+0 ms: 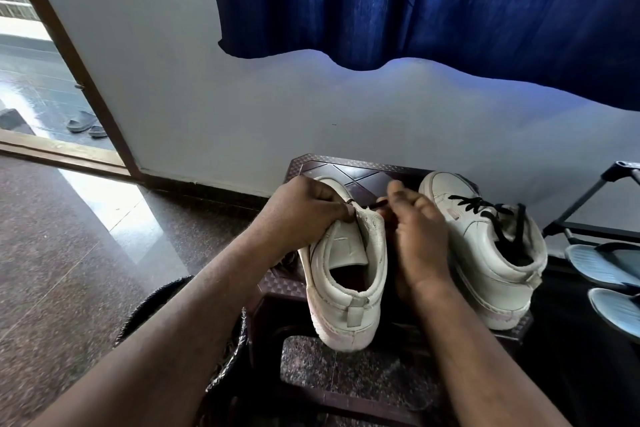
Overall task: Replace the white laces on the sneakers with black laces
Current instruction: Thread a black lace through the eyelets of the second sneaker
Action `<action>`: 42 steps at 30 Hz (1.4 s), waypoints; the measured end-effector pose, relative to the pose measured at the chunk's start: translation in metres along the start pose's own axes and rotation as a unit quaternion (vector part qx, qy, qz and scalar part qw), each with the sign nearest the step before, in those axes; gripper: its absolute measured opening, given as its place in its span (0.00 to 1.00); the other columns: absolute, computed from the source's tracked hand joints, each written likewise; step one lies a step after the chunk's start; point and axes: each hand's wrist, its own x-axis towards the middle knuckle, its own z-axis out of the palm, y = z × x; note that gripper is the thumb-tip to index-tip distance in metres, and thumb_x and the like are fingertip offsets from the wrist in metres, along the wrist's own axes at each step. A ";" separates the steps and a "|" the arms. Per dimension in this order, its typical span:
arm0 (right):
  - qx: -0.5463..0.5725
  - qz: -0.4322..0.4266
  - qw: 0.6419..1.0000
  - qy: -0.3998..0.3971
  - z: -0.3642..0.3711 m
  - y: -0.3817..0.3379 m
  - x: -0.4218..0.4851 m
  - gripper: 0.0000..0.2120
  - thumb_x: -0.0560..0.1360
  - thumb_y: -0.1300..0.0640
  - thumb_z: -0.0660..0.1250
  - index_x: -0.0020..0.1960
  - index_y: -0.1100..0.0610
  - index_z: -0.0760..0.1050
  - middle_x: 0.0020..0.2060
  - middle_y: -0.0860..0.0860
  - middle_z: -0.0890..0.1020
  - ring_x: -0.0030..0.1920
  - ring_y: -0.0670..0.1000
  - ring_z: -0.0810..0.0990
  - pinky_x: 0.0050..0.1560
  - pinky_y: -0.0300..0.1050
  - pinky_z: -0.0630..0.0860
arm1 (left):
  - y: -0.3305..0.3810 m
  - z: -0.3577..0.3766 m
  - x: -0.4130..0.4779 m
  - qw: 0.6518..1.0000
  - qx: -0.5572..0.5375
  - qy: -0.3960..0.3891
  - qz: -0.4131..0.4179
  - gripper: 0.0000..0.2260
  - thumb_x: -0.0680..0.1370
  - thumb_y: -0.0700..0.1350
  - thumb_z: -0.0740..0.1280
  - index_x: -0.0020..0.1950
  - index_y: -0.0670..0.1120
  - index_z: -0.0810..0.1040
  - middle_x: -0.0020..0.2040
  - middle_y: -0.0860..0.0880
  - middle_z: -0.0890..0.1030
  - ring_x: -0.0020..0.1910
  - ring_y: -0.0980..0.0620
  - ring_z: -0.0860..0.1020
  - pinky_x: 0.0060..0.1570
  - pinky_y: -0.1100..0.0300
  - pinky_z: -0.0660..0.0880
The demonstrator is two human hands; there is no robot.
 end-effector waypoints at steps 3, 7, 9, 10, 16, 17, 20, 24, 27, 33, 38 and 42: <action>-0.074 0.030 0.993 -0.091 0.003 0.002 -0.009 0.12 0.77 0.49 0.75 0.40 0.56 0.84 0.38 0.53 0.86 0.40 0.51 0.82 0.49 0.51 0.81 | 0.001 0.000 -0.001 1.000 0.000 -0.002 -0.001 0.11 0.74 0.49 0.77 0.32 0.50 0.84 0.28 0.52 0.79 0.27 0.58 0.73 0.35 0.61 0.70; -0.101 0.022 0.989 -0.101 0.002 0.002 -0.007 0.09 0.75 0.51 0.78 0.41 0.56 0.86 0.42 0.57 0.88 0.47 0.62 0.87 0.59 0.66 0.81 | 0.001 0.000 -0.001 1.000 0.007 0.004 0.002 0.07 0.74 0.49 0.76 0.37 0.49 0.86 0.34 0.47 0.84 0.31 0.57 0.76 0.39 0.57 0.75; -0.157 -0.014 0.984 -0.089 0.000 0.004 -0.006 0.10 0.75 0.48 0.77 0.41 0.55 0.86 0.40 0.54 0.88 0.46 0.60 0.87 0.56 0.62 0.82 | 0.001 -0.001 -0.003 1.000 0.007 0.005 0.001 0.07 0.74 0.49 0.76 0.37 0.49 0.86 0.34 0.47 0.83 0.31 0.56 0.76 0.37 0.59 0.74; -0.163 -0.030 0.984 -0.066 -0.001 0.004 -0.004 0.12 0.76 0.48 0.77 0.40 0.56 0.85 0.37 0.52 0.88 0.42 0.57 0.87 0.52 0.57 0.83 | 0.002 -0.002 -0.004 1.000 0.004 0.005 0.001 0.07 0.74 0.49 0.76 0.37 0.49 0.87 0.35 0.46 0.84 0.31 0.56 0.76 0.37 0.59 0.73; 0.027 -0.001 0.999 0.040 -0.004 -0.004 0.007 0.13 0.80 0.51 0.72 0.40 0.56 0.77 0.30 0.52 0.80 0.29 0.49 0.76 0.33 0.44 0.73 | 0.002 -0.004 -0.005 1.000 -0.003 0.012 0.003 0.07 0.75 0.50 0.75 0.38 0.54 0.88 0.38 0.46 0.85 0.32 0.56 0.76 0.36 0.60 0.71; -0.012 0.002 1.000 -0.004 -0.003 -0.002 0.004 0.14 0.79 0.50 0.74 0.38 0.56 0.78 0.31 0.52 0.81 0.32 0.50 0.77 0.36 0.46 0.75 | 0.002 -0.004 -0.005 1.000 -0.005 0.012 0.003 0.07 0.76 0.50 0.74 0.38 0.53 0.88 0.38 0.46 0.85 0.32 0.55 0.76 0.37 0.60 0.72; -0.080 0.030 0.990 -0.110 -0.001 0.007 -0.005 0.15 0.73 0.48 0.79 0.35 0.56 0.81 0.35 0.57 0.83 0.38 0.53 0.78 0.47 0.58 0.80 | 0.003 -0.003 -0.006 1.000 -0.013 0.007 0.003 0.06 0.75 0.50 0.75 0.39 0.52 0.88 0.37 0.49 0.86 0.35 0.55 0.80 0.40 0.57 0.76; -0.121 -0.040 0.990 -0.054 -0.001 0.006 0.001 0.15 0.70 0.48 0.80 0.34 0.57 0.80 0.33 0.56 0.83 0.35 0.52 0.77 0.46 0.61 0.80 | 0.002 -0.004 -0.006 1.000 -0.018 0.008 0.002 0.06 0.75 0.51 0.75 0.40 0.52 0.88 0.38 0.47 0.86 0.36 0.54 0.80 0.42 0.55 0.78; 0.005 -0.091 0.995 0.045 -0.003 -0.002 0.007 0.14 0.76 0.57 0.76 0.36 0.58 0.75 0.28 0.53 0.78 0.29 0.50 0.74 0.33 0.46 0.73 | 0.002 -0.004 -0.006 1.000 -0.020 0.006 0.004 0.07 0.75 0.51 0.75 0.39 0.52 0.88 0.38 0.46 0.85 0.32 0.55 0.76 0.38 0.59 0.72; -0.111 -0.020 0.986 -0.122 -0.002 0.010 -0.002 0.15 0.73 0.46 0.78 0.41 0.59 0.83 0.36 0.57 0.84 0.38 0.52 0.77 0.45 0.53 0.78 | 0.000 -0.005 -0.006 1.000 -0.030 0.002 0.007 0.08 0.75 0.52 0.76 0.37 0.53 0.87 0.35 0.46 0.84 0.33 0.54 0.77 0.39 0.55 0.74; -0.129 -0.109 0.985 -0.022 -0.002 0.002 0.005 0.15 0.73 0.50 0.78 0.35 0.57 0.79 0.30 0.54 0.81 0.33 0.50 0.75 0.40 0.53 0.76 | -0.001 -0.006 -0.006 0.999 -0.031 -0.001 0.012 0.07 0.75 0.53 0.75 0.39 0.53 0.88 0.40 0.45 0.86 0.37 0.53 0.79 0.44 0.52 0.78; 0.053 -0.096 0.991 0.072 -0.008 -0.007 0.013 0.13 0.78 0.57 0.75 0.36 0.56 0.76 0.28 0.49 0.79 0.28 0.47 0.73 0.28 0.41 0.70 | -0.001 -0.006 -0.005 0.999 -0.038 -0.003 0.005 0.07 0.75 0.53 0.75 0.39 0.53 0.88 0.42 0.43 0.85 0.35 0.54 0.77 0.41 0.57 0.74</action>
